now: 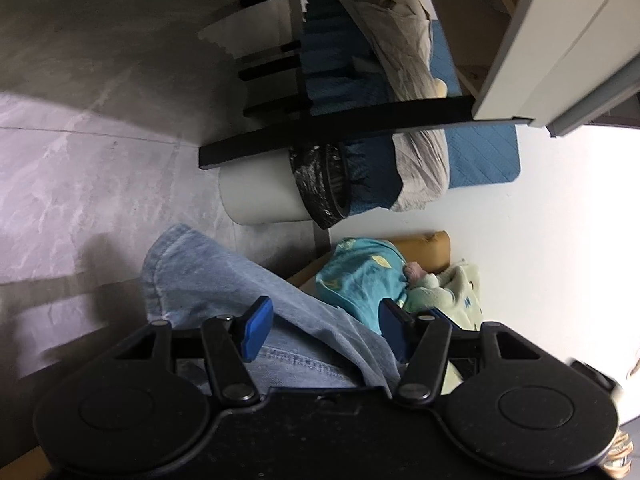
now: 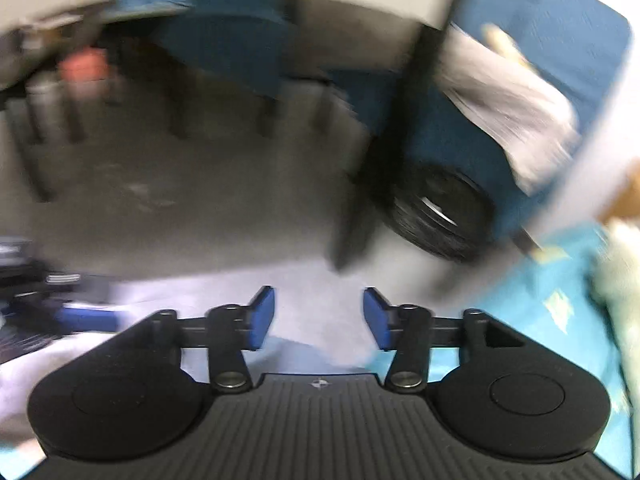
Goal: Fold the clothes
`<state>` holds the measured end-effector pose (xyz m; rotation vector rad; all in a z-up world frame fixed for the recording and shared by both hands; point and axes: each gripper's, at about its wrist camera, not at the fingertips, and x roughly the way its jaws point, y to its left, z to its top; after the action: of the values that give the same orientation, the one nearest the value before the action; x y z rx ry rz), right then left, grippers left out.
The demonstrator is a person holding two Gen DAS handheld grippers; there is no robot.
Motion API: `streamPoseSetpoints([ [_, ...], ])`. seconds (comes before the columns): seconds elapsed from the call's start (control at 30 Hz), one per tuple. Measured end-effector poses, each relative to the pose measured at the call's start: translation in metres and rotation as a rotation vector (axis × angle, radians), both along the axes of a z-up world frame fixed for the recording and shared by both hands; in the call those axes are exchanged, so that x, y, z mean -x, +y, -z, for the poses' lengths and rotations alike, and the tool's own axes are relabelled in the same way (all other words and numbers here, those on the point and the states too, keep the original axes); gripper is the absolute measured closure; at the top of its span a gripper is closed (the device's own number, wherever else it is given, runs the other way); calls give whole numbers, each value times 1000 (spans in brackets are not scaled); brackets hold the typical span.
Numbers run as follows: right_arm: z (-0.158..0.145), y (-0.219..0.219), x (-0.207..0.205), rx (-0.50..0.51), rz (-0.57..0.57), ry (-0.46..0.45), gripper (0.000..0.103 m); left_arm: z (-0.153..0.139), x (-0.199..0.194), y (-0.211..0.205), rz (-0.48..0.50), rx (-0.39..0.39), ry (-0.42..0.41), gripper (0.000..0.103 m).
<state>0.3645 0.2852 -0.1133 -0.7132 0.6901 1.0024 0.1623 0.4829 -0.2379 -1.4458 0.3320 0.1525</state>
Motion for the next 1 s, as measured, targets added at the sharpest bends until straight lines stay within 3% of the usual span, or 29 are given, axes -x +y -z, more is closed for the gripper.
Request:
streamPoseSetpoints([
  [0.2, 10, -5, 46, 59, -208, 59, 53, 2, 2, 3, 10, -10, 31, 48],
  [0.33, 17, -8, 75, 102, -338, 96, 62, 4, 2, 5, 3, -17, 46, 48],
  [0.53, 37, -4, 73, 219, -357, 46, 64, 16, -2, 6, 18, 18, 89, 50],
  [0.6, 35, 4, 82, 270, -359, -20, 73, 15, -1, 6, 15, 9, 86, 49],
  [0.63, 34, 6, 82, 279, -344, -44, 84, 15, 0, 5, 12, 13, 84, 49],
  [0.67, 29, 7, 82, 257, -318, -36, 93, 15, 0, 5, 9, 20, 82, 49],
  [0.73, 18, 9, 81, 212, -267, -22, 99, 16, 2, 6, -3, 40, 83, 49],
  [0.83, 0, 4, 78, 119, -187, 4, 99, 11, 11, 9, -45, 60, 80, 49],
  [1.0, -37, -11, 80, -46, -90, 21, 99, -6, 24, 12, -105, 25, 46, 46],
])
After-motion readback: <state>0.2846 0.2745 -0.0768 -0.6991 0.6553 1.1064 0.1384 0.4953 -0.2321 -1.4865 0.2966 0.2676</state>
